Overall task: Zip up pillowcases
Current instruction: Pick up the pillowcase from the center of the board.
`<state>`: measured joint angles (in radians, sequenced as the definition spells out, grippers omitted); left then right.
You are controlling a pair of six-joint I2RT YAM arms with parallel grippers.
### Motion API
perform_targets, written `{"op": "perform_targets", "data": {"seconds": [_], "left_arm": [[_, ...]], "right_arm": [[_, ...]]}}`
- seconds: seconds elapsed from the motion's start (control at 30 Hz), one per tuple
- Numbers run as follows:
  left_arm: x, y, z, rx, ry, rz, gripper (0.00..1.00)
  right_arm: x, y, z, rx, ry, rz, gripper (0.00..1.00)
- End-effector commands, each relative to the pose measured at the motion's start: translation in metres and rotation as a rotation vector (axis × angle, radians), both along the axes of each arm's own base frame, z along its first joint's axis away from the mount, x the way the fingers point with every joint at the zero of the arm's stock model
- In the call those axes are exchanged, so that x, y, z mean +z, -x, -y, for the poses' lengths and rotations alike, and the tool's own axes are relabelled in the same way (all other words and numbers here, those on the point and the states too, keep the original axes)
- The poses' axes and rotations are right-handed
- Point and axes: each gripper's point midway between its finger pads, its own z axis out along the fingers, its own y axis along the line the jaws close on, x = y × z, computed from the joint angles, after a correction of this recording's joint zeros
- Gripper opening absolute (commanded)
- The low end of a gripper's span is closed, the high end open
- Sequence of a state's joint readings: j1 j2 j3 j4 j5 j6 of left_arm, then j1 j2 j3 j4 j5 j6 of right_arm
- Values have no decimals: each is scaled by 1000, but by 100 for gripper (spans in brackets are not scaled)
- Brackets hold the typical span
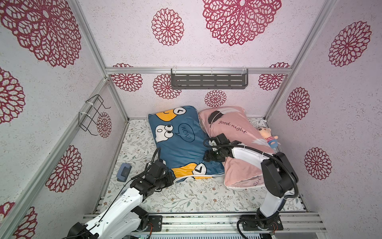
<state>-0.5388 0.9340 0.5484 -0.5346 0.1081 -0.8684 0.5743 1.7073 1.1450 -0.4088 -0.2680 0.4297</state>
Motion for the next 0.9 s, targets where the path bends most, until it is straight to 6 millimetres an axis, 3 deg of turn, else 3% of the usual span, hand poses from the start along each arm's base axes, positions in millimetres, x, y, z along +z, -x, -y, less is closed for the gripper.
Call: {"op": "perform_targets", "data": {"seconds": [0.0, 0.2, 0.3, 0.4, 0.57, 0.7, 0.87], "left_arm": [[5, 5, -13, -31, -192, -77, 0], [19, -3, -3, -273, -561, -114, 0], [29, -10, 3, -376, -708, -81, 0], [40, -12, 10, -442, -774, -35, 0], [45, -11, 16, -429, -722, 44, 0], [47, -13, 21, -326, -577, 164, 0], [50, -13, 15, -232, -473, 278, 0]], "right_arm": [[39, 37, -13, 49, -154, 8, 84], [71, 75, -75, 141, -478, 37, 77], [76, 85, -98, 162, -661, 2, 61], [70, 93, -110, 173, -716, -22, 44], [79, 109, -124, 191, -860, -41, 28], [86, 116, -126, 189, -971, -70, 23], [89, 128, -147, 260, -990, -98, 23]]}}
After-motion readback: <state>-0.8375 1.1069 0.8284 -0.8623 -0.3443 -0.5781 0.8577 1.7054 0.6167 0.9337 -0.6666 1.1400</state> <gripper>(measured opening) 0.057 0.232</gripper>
